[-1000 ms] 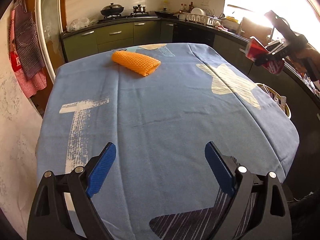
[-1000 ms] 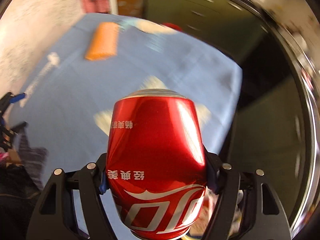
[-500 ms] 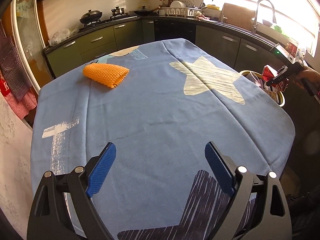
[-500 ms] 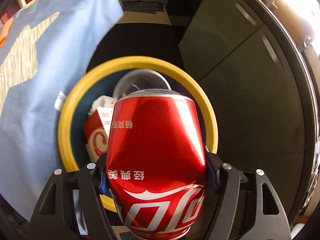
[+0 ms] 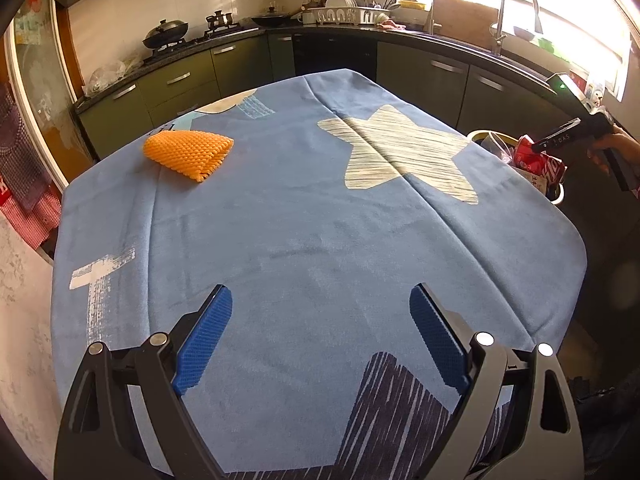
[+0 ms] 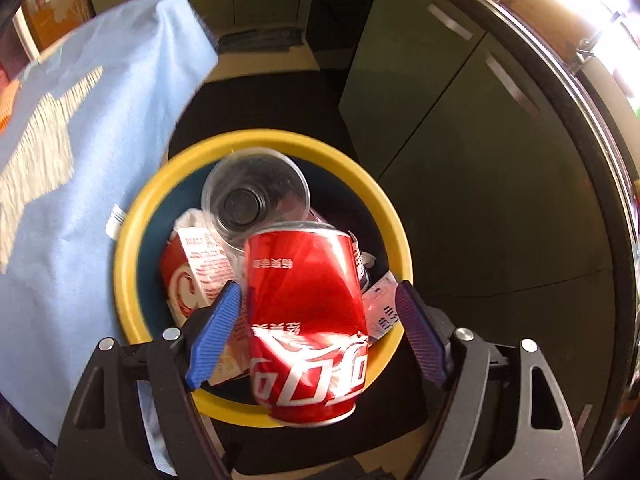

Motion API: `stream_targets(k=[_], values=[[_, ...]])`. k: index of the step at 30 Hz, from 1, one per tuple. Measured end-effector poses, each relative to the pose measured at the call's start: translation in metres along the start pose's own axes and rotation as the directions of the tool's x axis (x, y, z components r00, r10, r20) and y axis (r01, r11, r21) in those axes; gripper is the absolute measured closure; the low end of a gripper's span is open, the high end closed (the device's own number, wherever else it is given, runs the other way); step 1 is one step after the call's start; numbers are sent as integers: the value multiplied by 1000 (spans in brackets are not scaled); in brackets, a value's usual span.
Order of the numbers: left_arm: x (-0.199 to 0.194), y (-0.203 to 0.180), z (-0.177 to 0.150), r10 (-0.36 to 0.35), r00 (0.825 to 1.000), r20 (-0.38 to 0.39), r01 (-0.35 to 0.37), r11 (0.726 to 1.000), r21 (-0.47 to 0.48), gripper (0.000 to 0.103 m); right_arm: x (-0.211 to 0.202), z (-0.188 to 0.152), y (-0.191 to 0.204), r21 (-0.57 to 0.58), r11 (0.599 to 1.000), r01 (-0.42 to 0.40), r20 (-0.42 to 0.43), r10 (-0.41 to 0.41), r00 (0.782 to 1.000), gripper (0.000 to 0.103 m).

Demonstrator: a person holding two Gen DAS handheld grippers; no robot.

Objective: Collect trash
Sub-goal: 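Carry the cola can with the right tool over the bin and release, then reach the left tool to the orange foam mesh sleeve and grasp it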

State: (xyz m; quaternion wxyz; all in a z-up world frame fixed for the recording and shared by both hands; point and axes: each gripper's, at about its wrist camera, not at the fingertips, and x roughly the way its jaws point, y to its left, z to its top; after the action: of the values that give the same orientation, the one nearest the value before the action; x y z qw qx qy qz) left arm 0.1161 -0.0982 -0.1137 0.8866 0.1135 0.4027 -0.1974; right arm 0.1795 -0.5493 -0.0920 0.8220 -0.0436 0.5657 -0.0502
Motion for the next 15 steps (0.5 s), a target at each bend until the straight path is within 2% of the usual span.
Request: stream_targets(k=[3,8,11,15], values=[[3,2,4,-5,1000,-9,5,1000,-7,14,-27,-10,11,16,1000,-25,79,23,997,28],[5,7,13,24,1000,-9,-24,1000,-5,14,-69,-34,53,-15,995,-102,185,103,977,28],[9,14,22,46,999,-20,-47,999,-18,14,-77,-44,82,-56,987,-150,210,158,965,26],[22,35,39,64,996,-65,-70,993,-93,14,-74,-49,109,-112,975,-194,215,215,953,26]])
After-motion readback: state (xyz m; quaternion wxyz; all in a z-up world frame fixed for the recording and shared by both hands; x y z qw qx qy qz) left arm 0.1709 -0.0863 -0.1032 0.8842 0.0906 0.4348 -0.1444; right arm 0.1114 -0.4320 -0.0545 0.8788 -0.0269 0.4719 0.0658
